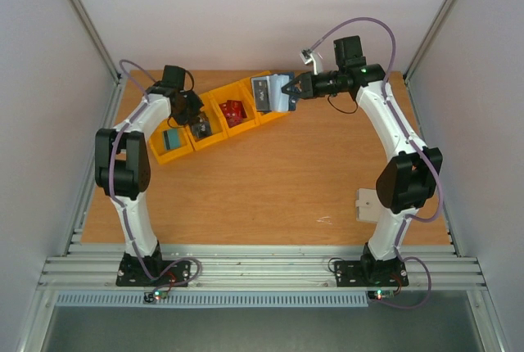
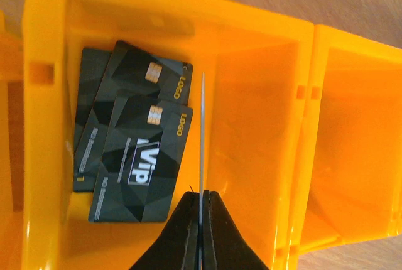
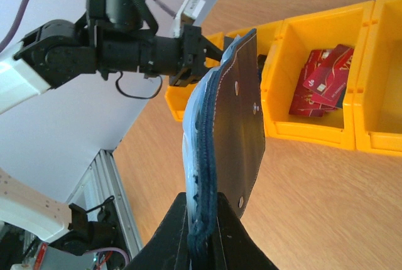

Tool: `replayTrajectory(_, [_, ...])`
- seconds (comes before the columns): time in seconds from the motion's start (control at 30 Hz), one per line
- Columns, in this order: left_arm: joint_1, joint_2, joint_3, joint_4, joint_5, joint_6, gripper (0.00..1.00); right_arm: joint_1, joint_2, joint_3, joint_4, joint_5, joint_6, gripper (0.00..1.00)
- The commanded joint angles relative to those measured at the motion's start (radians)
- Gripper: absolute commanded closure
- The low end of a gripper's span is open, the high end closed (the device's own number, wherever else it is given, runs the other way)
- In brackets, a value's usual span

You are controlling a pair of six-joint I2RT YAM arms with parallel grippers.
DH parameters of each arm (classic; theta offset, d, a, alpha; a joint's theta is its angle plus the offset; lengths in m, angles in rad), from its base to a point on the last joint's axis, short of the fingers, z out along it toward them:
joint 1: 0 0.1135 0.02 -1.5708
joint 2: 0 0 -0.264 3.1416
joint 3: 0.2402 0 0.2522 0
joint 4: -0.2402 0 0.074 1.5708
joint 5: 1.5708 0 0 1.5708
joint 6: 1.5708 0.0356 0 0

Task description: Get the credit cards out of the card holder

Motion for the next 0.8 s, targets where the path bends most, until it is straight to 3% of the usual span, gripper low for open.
replayTrajectory(0.0, [0.005, 0.044, 0.079, -0.078, 0.014, 0.090, 0.96, -0.006, 0.002, 0.055, -0.015, -0.047, -0.026, 0.99])
replayTrajectory(0.07, [0.005, 0.029, 0.061, -0.060, 0.020, 0.084, 0.86, -0.006, 0.001, 0.059, -0.026, -0.044, -0.031, 0.99])
replayTrajectory(0.13, [0.004, 0.010, 0.044, -0.060, -0.024, 0.077, 0.68, -0.006, -0.004, 0.063, -0.031, -0.051, -0.033, 0.99])
replayTrajectory(0.23, [0.012, -0.015, 0.059, -0.097, -0.103, 0.085, 0.54, -0.006, -0.025, 0.064, -0.032, -0.057, -0.030, 0.99])
replayTrajectory(0.4, [0.012, -0.085, 0.090, -0.144, -0.144, 0.118, 0.49, -0.005, -0.094, 0.029, -0.033, -0.052, -0.036, 0.99])
replayTrajectory(0.53, [0.011, -0.194, 0.054, -0.118, -0.007, 0.154, 0.50, 0.005, -0.159, -0.012, -0.039, -0.073, -0.052, 0.99])
replayTrajectory(0.63, [0.011, -0.344, -0.109, 0.152, 0.256, 0.162, 0.42, 0.022, -0.210, -0.033, -0.074, -0.105, -0.091, 0.99])
replayTrajectory(0.77, [0.011, -0.618, -0.476, 0.741, 0.580, 0.193, 0.18, 0.062, -0.269, -0.041, -0.151, -0.158, -0.169, 0.99])
